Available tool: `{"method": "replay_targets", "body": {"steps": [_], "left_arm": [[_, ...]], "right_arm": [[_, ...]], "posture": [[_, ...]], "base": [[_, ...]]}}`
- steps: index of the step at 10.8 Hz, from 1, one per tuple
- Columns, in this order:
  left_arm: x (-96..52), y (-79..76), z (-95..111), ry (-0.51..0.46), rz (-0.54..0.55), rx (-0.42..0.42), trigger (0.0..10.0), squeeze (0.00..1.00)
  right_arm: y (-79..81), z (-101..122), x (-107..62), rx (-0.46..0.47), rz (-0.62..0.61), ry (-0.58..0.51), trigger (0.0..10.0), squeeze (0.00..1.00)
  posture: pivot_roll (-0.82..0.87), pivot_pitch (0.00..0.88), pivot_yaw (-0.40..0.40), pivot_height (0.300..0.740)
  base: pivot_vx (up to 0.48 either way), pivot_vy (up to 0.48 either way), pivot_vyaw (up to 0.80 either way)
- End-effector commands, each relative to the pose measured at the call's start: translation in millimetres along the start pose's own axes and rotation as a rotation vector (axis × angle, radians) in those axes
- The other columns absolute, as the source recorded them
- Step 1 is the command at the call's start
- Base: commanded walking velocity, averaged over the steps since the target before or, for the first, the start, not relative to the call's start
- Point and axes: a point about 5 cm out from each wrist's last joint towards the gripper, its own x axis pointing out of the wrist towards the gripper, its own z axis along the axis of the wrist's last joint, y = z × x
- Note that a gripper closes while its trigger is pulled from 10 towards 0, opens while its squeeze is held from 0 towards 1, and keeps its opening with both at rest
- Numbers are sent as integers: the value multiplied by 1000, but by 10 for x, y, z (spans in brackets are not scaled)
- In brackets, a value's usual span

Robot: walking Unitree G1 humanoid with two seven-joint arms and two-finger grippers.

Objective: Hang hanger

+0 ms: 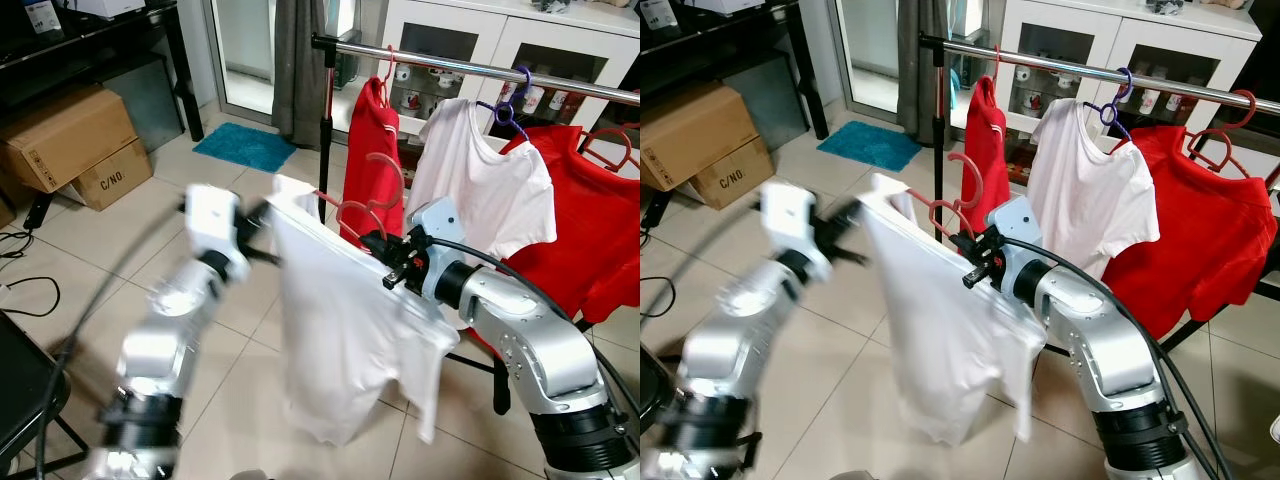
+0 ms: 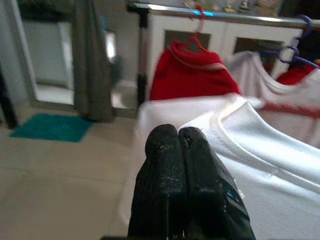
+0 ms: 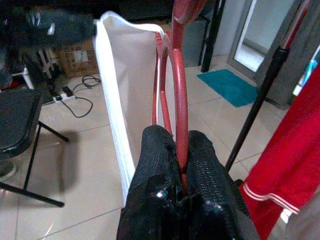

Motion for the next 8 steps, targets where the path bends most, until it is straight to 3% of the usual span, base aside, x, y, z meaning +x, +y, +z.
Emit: {"method": "replay_targets", "body": {"steps": [1, 2, 5, 8], "left_arm": [[7, 100, 79, -29, 46, 28, 0, 0], [3, 128, 79, -27, 59, 52, 0, 0], [35, 507, 231, -55, 157, 208, 0, 0], [4, 894, 311, -16, 234, 301, 0, 0]], "right_arm": [[-28, 24, -42, -25, -19, -11, 0, 0], [-29, 17, -47, -33, -17, -3, 0, 0], [25, -118, -168, -71, 63, 67, 0, 0], [58, -105, -301, -76, 119, 43, 0, 0]], "posture": [[58, 0, 10, 740], [57, 0, 10, 740], [53, 0, 13, 740], [49, 0, 20, 740]], "base": [[0, 0, 0], [0, 0, 0], [0, 0, 0], [0, 0, 0]]}}
